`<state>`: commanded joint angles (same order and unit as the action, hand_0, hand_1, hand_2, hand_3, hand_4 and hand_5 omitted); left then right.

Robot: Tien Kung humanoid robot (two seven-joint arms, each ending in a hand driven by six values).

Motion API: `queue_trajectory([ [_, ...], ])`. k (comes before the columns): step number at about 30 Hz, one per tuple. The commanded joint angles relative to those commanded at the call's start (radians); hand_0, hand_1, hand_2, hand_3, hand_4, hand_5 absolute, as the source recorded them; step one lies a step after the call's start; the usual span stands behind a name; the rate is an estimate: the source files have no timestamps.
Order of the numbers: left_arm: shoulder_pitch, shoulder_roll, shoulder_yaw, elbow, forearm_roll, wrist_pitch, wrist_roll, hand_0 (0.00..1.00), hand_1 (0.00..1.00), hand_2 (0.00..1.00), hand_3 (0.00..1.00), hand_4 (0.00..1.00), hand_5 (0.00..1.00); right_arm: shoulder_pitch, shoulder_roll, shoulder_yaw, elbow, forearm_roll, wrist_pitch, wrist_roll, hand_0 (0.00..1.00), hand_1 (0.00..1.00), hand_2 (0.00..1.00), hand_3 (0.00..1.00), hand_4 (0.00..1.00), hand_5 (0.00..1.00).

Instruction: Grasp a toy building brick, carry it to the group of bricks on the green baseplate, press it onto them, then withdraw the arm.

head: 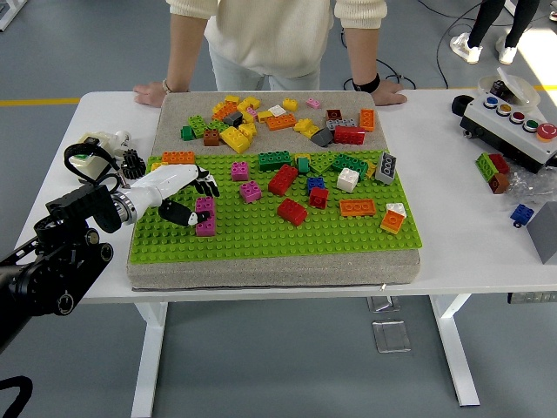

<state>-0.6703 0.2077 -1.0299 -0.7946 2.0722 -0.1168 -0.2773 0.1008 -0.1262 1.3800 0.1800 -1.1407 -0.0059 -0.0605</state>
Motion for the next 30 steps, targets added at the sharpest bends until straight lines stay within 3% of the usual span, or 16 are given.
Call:
queue_trajectory([
  [19, -0.009, -0.002, -0.007, 0.001, -0.002, 0.009, 0.001, 0.706, 0.652, 0.602, 0.601, 0.811, 0.002, -0.001, 0.000, -0.001, 0.000, 0.000, 0.001, -0.001, 0.753, 0.675, 0.725, 0.652, 0.910, 0.488],
  [30, 0.005, 0.011, -0.028, -0.064, 0.005, -0.011, 0.010, 0.710, 0.654, 0.603, 0.602, 0.818, 0.002, -0.001, -0.003, 0.006, 0.000, 0.000, 0.002, -0.001, 0.753, 0.675, 0.724, 0.652, 0.910, 0.489],
])
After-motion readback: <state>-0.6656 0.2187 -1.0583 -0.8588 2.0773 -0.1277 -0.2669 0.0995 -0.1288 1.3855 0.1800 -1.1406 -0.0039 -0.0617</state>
